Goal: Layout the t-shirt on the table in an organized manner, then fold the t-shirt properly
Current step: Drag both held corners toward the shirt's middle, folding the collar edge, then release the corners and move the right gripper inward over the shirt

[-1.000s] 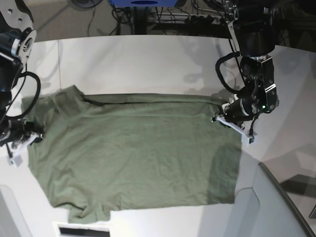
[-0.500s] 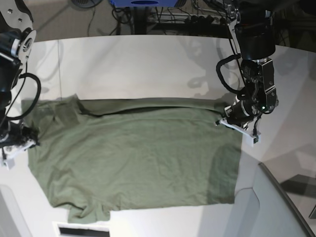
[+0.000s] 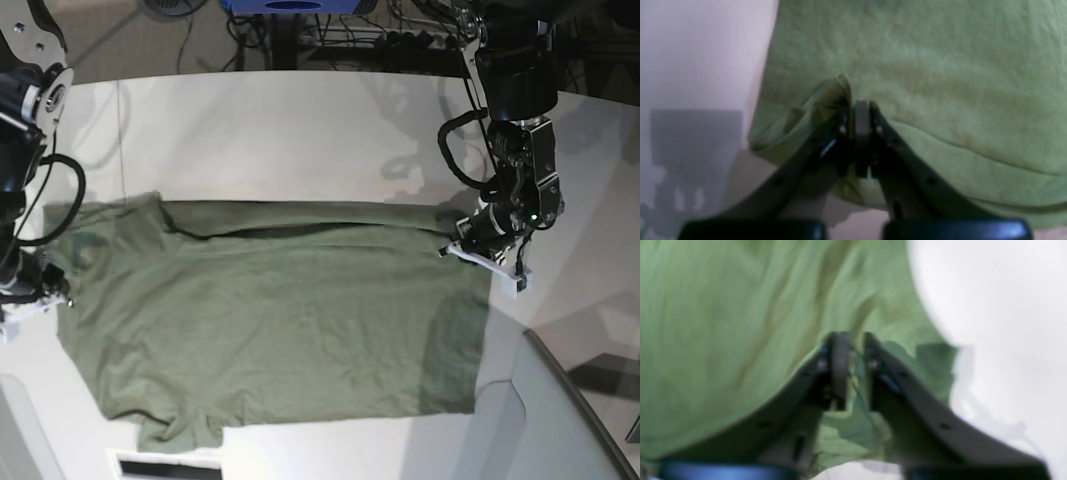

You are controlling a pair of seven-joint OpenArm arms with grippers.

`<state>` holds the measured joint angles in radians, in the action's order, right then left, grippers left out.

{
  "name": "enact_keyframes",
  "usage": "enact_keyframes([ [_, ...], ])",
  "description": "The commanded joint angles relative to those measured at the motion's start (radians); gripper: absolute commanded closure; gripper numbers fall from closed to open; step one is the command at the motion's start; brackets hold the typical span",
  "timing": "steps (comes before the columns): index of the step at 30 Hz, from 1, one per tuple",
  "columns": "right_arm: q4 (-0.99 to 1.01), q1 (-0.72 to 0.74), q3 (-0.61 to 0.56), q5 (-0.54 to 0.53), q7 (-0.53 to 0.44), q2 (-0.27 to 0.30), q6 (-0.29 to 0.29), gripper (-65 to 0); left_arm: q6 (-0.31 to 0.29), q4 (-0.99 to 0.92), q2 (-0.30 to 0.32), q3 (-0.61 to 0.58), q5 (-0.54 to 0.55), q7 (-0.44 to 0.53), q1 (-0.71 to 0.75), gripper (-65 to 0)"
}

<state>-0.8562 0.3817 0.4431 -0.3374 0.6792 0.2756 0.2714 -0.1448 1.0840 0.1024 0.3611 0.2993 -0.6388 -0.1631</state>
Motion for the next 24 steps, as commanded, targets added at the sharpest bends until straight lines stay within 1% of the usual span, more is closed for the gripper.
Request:
enact_keyframes([
  [1,-0.019,0.024,0.004,-0.013,-0.020,0.017,0.006,-20.1,0.000,0.017,0.007,0.003,0.011,0.030,-0.020,-5.4],
  [2,-0.021,0.024,0.004,-0.013,-0.022,0.017,0.004,-26.3,0.000,0.018,0.007,0.003,0.011,0.038,-0.020,-13.7],
  [3,-0.022,0.024,0.004,-0.013,-0.022,0.017,0.004,-32.7,0.000,0.022,0.007,0.003,0.011,0.044,-0.020,-23.4],
  [4,-0.024,0.024,0.004,-0.016,-0.022,0.017,0.004,-37.1,0.000,0.023,0.007,0.003,0.013,0.046,-0.020,-31.9],
  [5,-0.044,0.020,0.006,-0.018,-0.022,0.017,0.004,-39.2,0.000,0.026,0.007,0.003,0.019,0.047,-0.020,-40.8],
  [6,-0.079,0.010,0.006,-0.018,-0.022,0.017,0.004,-38.7,0.000,0.028,0.007,0.003,0.019,0.047,-0.020,-49.2],
  [7,-0.130,-0.014,0.006,-0.018,-0.017,0.017,0.006,-37.5,0.000,0.032,0.007,0.006,0.021,0.052,-0.022,-55.9],
  [8,-0.193,-0.039,0.001,-0.018,-0.014,0.015,0.009,-36.5,0.000,0.046,0.007,0.025,0.021,0.064,-0.022,-61.2],
  [9,-0.272,-0.072,-0.002,-0.018,-0.009,0.011,0.021,-35.7,0.000,0.069,0.003,0.054,0.021,0.078,-0.020,-65.0],
  [11,-0.418,-0.145,-0.003,-0.018,0.035,-0.006,0.068,-35.7,-0.005,0.138,-0.005,0.123,0.022,0.084,-0.010,-65.0],
  [13,-0.545,-0.206,-0.007,-0.013,0.109,-0.034,0.118,-35.7,-0.006,0.207,-0.025,0.189,0.022,0.083,0.013,-65.0],
  [14,-0.585,-0.231,-0.020,-0.012,0.138,-0.043,0.134,-35.7,-0.006,0.241,-0.025,0.207,0.022,0.083,0.030,-65.0],
  [16,-0.648,-0.297,-0.108,-0.012,0.169,-0.037,0.151,-35.6,-0.008,0.313,-0.025,0.220,0.022,0.083,0.075,-65.0],
  [17,-0.671,-0.330,-0.160,-0.012,0.164,-0.037,0.151,-35.6,-0.019,0.344,-0.020,0.218,0.022,0.083,0.109,-63.7],
  [18,-0.691,-0.359,-0.212,-0.012,0.155,-0.037,0.150,-35.4,-0.043,0.371,-0.020,0.223,0.022,0.083,0.139,-62.0],
  [21,-0.716,-0.421,-0.306,-0.010,0.118,-0.039,0.147,-34.1,-0.143,0.427,-0.008,0.227,0.022,0.083,0.227,-54.0],
  [24,-0.713,-0.450,-0.343,-0.010,0.092,-0.046,0.147,-26.1,-0.206,0.447,0.006,0.229,0.022,0.087,0.314,-40.3],
])
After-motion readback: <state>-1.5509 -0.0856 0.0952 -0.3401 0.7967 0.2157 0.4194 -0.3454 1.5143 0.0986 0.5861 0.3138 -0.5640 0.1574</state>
